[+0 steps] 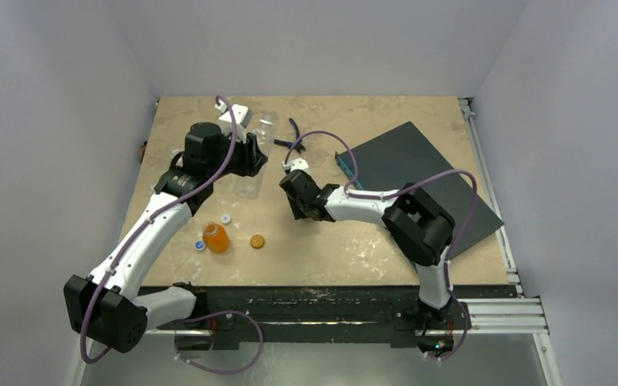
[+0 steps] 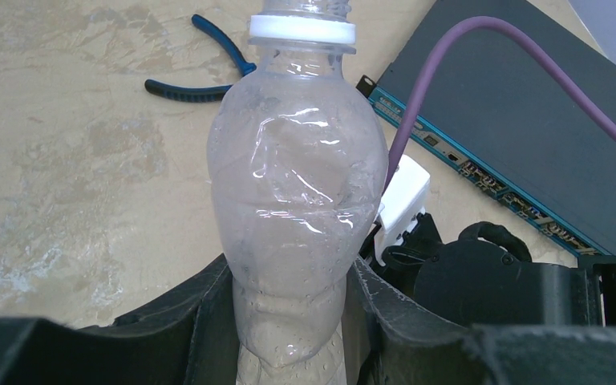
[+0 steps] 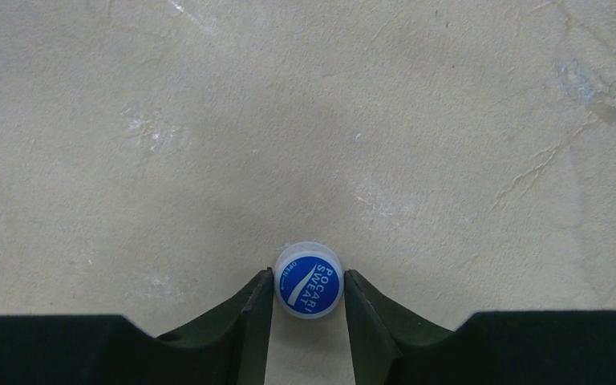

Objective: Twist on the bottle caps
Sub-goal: Screw the bottle cap onto the plastic bottle.

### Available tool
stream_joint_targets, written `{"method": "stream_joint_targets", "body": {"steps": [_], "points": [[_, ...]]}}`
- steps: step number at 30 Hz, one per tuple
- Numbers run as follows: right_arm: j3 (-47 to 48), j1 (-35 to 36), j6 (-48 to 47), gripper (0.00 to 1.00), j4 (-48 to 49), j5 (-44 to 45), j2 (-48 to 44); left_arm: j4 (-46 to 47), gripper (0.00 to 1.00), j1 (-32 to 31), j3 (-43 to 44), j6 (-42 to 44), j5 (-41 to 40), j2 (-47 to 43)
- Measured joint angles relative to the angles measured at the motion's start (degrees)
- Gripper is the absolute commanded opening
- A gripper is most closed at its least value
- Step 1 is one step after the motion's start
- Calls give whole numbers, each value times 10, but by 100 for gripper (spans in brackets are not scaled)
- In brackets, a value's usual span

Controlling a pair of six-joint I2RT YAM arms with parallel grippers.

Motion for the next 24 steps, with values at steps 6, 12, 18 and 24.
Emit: {"method": "stream_joint_targets", "body": {"steps": [6,12,18,24], "points": [[1,0,-1,16,-2,-2,2,0,24,0,0,0,0,0],[4,-34,-13,15,-24,-58,-19,2,21,-5,-7,11,13,-1],[10,-171,-26,16,-44,-231,-158,26,12,-62,-59,63,29,-24],[28,-271,-6,18,-22,-442,-270,53,4,-87,-116,128,60,-85]]}}
